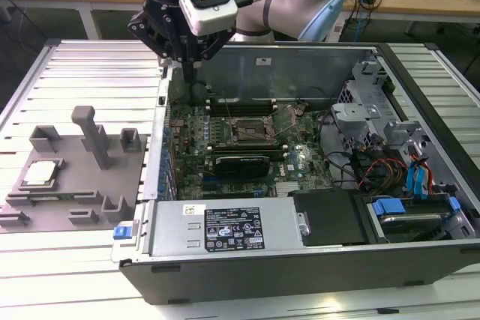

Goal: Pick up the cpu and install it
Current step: 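Reach for the cpu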

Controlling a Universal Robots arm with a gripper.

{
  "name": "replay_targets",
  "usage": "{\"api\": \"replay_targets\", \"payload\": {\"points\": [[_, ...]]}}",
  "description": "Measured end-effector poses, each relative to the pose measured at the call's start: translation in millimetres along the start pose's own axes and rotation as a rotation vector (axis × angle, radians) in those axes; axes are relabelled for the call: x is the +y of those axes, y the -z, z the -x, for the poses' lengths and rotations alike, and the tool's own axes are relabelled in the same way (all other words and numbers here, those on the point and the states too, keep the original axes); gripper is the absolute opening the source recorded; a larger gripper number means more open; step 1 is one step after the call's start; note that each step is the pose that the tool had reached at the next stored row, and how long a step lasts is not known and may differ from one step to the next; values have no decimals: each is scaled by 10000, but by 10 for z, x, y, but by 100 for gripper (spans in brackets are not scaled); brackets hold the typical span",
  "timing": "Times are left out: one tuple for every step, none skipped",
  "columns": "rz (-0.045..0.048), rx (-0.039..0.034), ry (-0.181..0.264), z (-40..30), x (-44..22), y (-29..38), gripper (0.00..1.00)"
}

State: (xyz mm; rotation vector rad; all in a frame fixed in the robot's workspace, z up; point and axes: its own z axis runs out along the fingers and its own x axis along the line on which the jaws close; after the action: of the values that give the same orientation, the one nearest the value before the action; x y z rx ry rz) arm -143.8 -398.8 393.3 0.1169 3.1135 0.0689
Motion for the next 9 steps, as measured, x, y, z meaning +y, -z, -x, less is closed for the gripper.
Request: {"api": "replay_targets", "payload": {"points": [[1, -1, -1, -15, -1, 0, 11], [0, -1, -1, -29, -2, 1, 11], [0, -2, -1, -39, -3, 1, 11], [1, -2, -1, -53, -4, 1, 11], [0, -2, -1, -62, -5, 2, 11], [0, -2, -1, -78, -6, 2, 11], [0, -2, -2, -87, -7, 3, 11], [0, -2, -1, -98, -7, 3, 11], [0, -2, -3, -116, -8, 3, 11]]}}
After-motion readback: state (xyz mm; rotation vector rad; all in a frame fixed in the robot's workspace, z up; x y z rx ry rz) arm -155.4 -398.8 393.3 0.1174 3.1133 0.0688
